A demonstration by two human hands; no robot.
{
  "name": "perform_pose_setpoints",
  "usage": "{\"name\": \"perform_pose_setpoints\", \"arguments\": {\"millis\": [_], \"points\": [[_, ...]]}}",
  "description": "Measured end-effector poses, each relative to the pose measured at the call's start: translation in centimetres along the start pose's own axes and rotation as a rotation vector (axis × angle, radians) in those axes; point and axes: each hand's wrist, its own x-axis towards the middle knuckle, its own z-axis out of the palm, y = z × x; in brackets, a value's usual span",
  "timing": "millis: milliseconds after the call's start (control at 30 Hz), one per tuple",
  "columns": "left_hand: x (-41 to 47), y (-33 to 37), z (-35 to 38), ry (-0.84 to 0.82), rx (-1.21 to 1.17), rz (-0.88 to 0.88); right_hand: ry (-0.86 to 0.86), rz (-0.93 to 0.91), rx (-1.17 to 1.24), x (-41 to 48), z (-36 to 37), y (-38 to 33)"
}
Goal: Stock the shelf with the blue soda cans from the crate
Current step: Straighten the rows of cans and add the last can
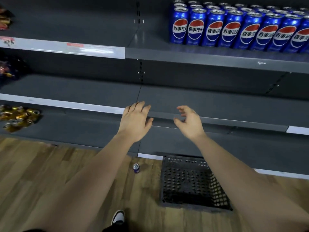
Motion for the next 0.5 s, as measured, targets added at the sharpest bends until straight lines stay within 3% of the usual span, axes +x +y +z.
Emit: {"name": "perform_pose_setpoints", "arguments": {"millis": [233, 500], "points": [[1.5, -11.3, 4.5, -0.052, 0.022, 0.097, -0.037, 0.177, 0.001, 2.5, 12.3, 0.5], [-1.4, -21.1, 20.5, -0.098, -0.015, 0.079, -0.131, 0.264, -0.048, 4.1, 29.4, 10.2]]}}
